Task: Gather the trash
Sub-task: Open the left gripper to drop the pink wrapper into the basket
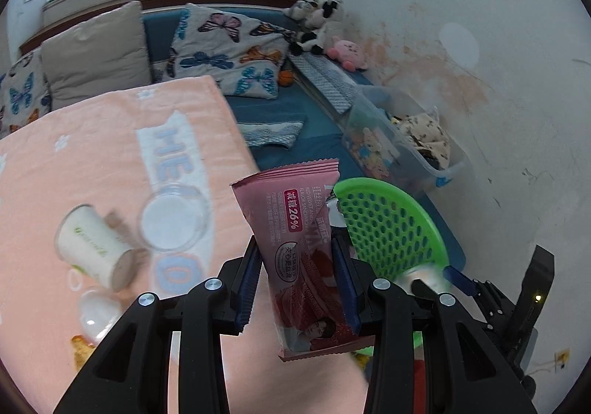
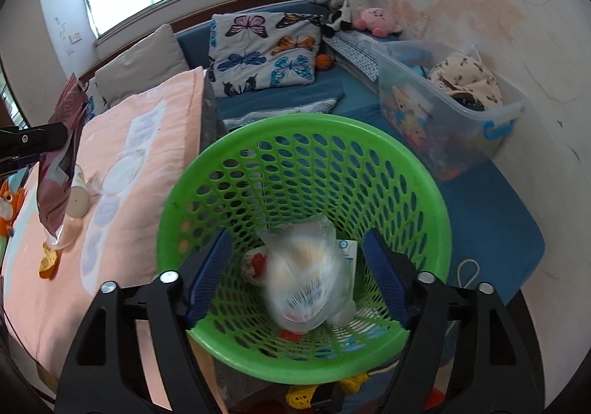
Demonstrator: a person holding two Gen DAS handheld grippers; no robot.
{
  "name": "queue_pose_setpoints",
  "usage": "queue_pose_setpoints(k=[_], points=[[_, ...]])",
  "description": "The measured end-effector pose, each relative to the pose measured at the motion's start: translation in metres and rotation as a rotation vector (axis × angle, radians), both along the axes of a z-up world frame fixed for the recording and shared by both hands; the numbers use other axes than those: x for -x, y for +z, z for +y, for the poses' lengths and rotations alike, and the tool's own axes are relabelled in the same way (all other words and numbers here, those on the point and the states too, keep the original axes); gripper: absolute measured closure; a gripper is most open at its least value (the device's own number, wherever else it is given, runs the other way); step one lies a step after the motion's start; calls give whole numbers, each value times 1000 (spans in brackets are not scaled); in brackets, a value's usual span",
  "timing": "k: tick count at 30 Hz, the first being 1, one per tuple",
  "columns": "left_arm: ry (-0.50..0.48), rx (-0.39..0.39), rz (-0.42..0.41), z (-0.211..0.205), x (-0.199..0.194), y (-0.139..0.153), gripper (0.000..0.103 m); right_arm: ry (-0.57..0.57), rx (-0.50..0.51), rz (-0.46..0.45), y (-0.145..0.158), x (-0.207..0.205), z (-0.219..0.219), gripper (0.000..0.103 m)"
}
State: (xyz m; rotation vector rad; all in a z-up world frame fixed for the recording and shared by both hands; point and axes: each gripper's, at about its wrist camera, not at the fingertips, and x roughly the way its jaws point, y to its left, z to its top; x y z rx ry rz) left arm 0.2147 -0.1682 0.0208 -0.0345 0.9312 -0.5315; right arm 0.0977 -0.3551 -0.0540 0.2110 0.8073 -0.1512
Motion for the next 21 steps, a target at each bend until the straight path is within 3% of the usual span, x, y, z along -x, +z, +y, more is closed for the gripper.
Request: queue_pose_setpoints(k=[7,15,19,21], points=[[-66,-15,-1,-35,-3,-8,65,-18,-11,-11,3,11,-8,27],[-116,-36,5,-65,-5,-21,57,-22,-9,-37,13,27,-8,27],[-129,-36,10,-73,-5,-25,51,-25,-16,-47,15,33,-9,26],[-140,-32,7,-74,-3,-26,38,-27,-18,-48,15,32,-10,26]])
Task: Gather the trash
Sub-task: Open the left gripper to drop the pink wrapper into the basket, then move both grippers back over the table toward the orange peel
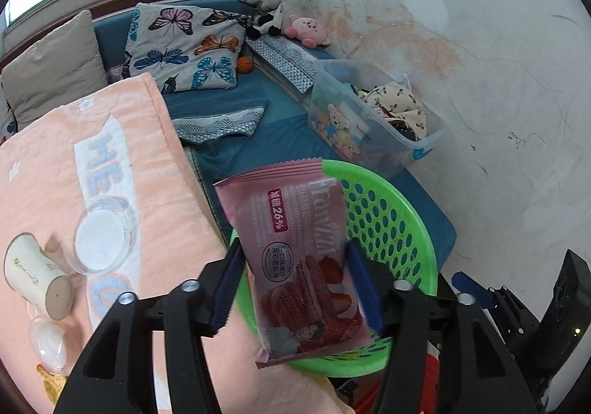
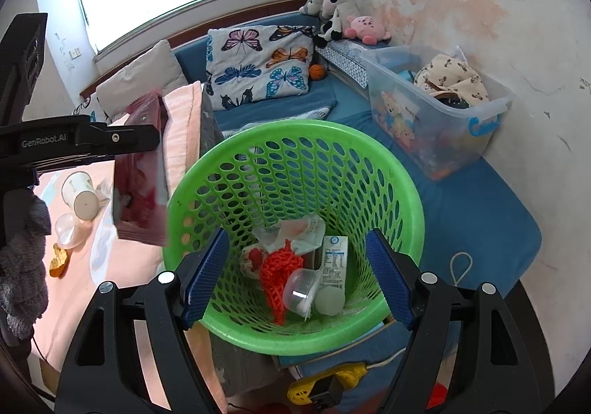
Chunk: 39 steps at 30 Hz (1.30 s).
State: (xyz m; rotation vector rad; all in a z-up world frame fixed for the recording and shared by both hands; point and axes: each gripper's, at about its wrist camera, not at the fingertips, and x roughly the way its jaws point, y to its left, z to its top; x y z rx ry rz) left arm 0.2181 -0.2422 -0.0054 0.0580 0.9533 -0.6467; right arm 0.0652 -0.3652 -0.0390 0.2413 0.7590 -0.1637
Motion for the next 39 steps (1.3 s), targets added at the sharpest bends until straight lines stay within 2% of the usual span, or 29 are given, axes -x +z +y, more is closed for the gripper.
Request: queue_pose_setpoints(k=[7,15,26,34,39], points=[[-21,6,-28,1,9,4,33,-4,-12,-8,2,4,0,26],[24,-10,-63,30,19,14,33,17,-16,-31,10,8,12,26],[146,-49,-128,107,29,23,33,84,-22,-49,18,-1,48,26],[244,-111,-109,179,31,3,33,136,-33,-58,23,-9,73,26],[292,-148,-80,221,34,-17,28,173,-37,-56,23,-16,89,26]])
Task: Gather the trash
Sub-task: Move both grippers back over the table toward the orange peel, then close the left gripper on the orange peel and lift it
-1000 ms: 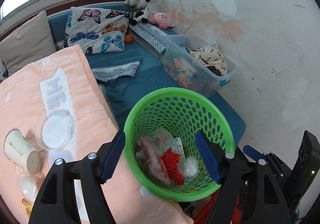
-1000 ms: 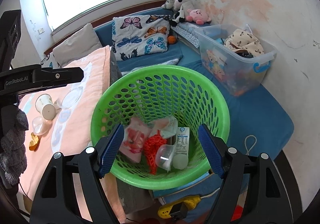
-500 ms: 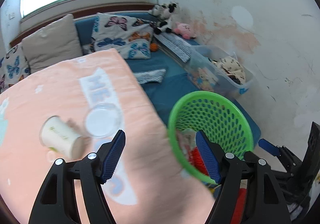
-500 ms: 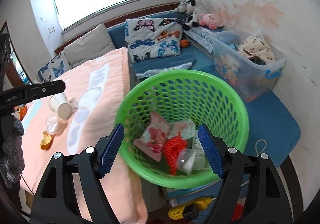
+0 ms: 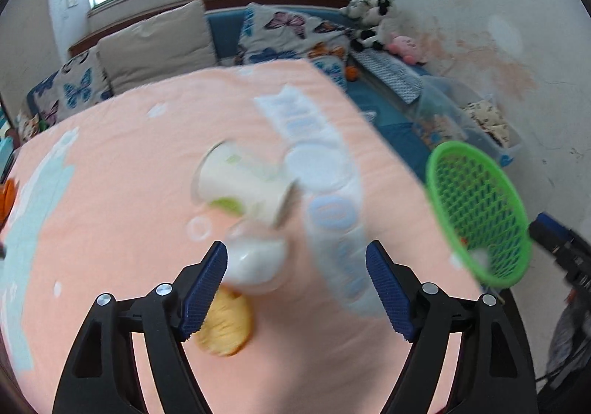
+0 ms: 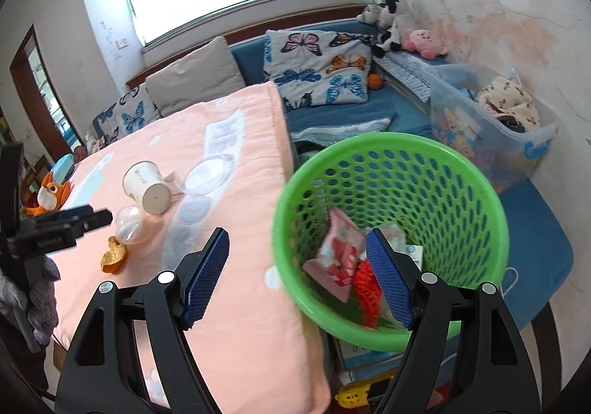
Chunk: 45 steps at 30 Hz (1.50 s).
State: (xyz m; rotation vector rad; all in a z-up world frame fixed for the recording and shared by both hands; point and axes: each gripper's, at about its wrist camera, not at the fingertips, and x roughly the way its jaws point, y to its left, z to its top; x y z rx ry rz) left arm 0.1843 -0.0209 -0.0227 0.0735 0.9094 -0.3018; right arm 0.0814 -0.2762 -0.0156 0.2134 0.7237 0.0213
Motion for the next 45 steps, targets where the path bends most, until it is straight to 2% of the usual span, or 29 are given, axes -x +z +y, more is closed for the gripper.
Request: queue_pose_setpoints(k=[9,22,25,32,35,45], points=[[44,-48,71,47,11,-46,28,54,9,14,-3,-11,25,26],[17,-65,104,47,5,-72,26,109,11,34,-12,-22,52,26],[20,-49,115,48,1,-75,26,118,10,37,-12,-25,57,26],[15,-50,112,52,-1,-79,43,140,15,35,-11,-29,67,26],[14,-43,105,55,0,-77,55,152,19,37,-12,-31,73,26],[37,14,95,73,8,-67,68,204,23,41,-12,-39,97,26]])
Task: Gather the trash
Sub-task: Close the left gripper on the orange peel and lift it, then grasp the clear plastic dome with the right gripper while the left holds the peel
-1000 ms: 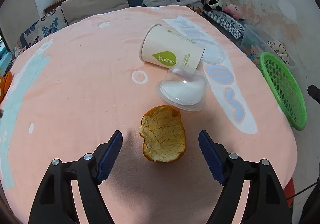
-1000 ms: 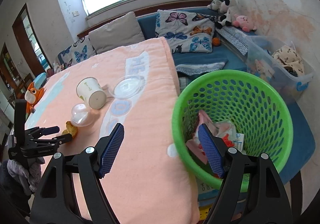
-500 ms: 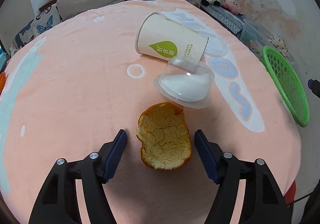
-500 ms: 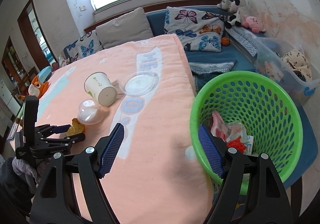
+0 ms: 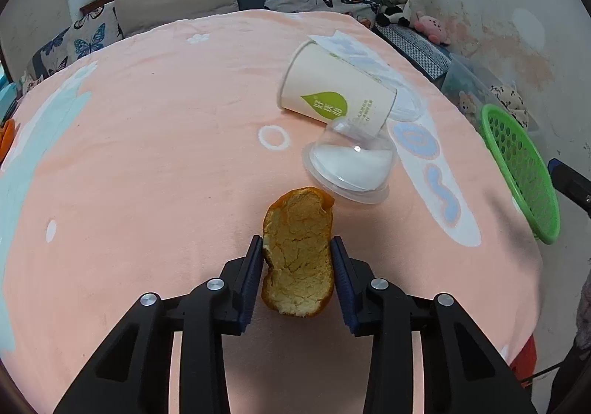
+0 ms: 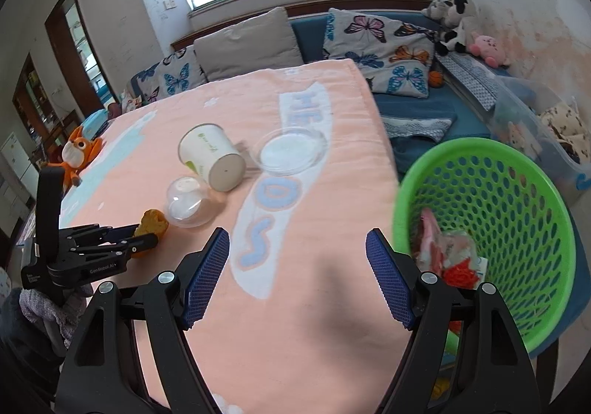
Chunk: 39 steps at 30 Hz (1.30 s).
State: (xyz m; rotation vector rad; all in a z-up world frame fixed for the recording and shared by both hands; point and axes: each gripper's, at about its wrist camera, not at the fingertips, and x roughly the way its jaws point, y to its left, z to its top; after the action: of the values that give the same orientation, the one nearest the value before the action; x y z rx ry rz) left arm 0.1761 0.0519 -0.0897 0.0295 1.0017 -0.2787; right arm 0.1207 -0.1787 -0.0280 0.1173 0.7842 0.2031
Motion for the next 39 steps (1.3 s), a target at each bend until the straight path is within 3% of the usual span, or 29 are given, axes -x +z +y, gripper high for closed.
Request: queue_pose_setpoints(k=[20,39], points=[[126,83,-91,75,7,46,70,209,22,52,-28,-43,112,31],[134,92,-82,89,-7,42,70,203,24,126,-59,-91,150,37]])
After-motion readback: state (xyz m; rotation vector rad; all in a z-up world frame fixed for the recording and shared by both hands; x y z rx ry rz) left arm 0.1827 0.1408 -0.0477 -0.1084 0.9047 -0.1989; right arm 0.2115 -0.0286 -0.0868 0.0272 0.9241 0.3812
